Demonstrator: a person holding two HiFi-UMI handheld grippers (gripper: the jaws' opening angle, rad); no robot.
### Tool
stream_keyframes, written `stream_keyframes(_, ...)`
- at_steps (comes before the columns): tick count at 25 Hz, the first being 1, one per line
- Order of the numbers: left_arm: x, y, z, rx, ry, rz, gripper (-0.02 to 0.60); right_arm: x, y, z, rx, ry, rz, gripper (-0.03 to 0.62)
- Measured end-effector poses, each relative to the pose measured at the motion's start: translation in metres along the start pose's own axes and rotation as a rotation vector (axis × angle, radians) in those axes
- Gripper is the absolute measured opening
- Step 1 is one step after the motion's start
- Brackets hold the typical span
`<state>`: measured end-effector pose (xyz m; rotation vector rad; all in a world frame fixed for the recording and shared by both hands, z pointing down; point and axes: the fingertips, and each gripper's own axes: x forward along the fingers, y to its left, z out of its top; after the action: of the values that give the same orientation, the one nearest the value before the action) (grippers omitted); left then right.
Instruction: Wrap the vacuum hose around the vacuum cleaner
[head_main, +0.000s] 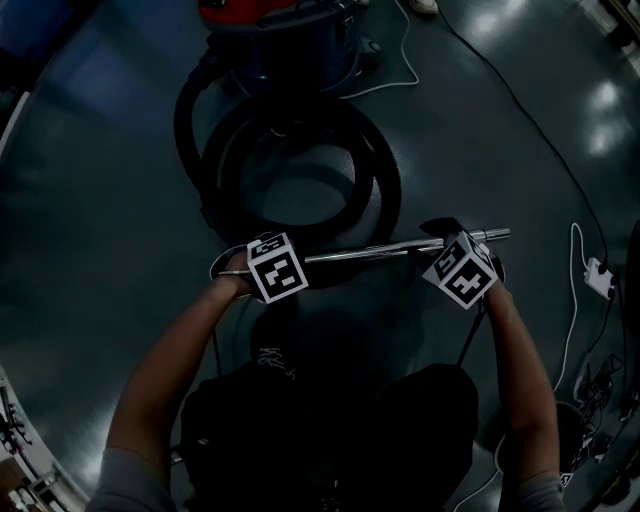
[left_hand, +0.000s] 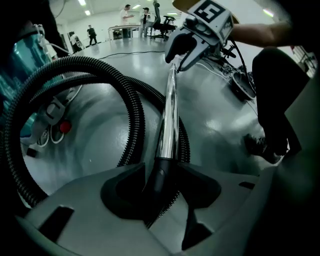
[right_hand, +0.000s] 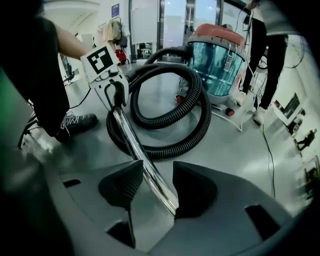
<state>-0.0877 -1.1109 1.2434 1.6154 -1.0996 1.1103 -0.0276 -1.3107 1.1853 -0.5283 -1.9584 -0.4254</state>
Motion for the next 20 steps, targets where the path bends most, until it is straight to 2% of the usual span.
stream_keyframes(4, -0.021, -0.003, 0.006, -0.106, -0.068, -0.034, 0.206, -0.009, 0.015, 0.012, 0.031, -0.012, 0.024, 0.172)
stream_keyframes(8, -0.052, -0.008, 0.016, -0.143, -0.112, -0.023, 0.206, -0.027, 0.023, 0.028, 0.070, -0.052, -0.023, 0.018)
stream_keyframes(11, -0.082, -0.011, 0.022, -0.157, -0.139, 0.006, 0.202, -0.047, 0.027, 0.047, 0.157, -0.094, -0.022, 0.005)
stream_keyframes(12, -0.092, -0.013, 0.023, -0.165, -0.148, 0.020, 0.162, -0.054, 0.030, 0.054, 0.189, -0.108, -0.017, 0.005)
stream_keyframes(15, -0.130, -0.017, 0.031, -0.191, -0.184, 0.057, 0.095, -0.082, 0.037, 0.076, 0.243, -0.147, -0.011, 0.005)
stream_keyframes(17, -0.159, -0.019, 0.039, -0.200, -0.206, 0.076, 0.006, -0.103, 0.040, 0.092, 0.267, -0.156, -0.007, 0.005)
stream_keyframes(20, -0.204, -0.030, 0.052, -0.207, -0.224, 0.062, 0.006, -0.141, 0.046, 0.115, 0.327, -0.175, 0.005, 0.005)
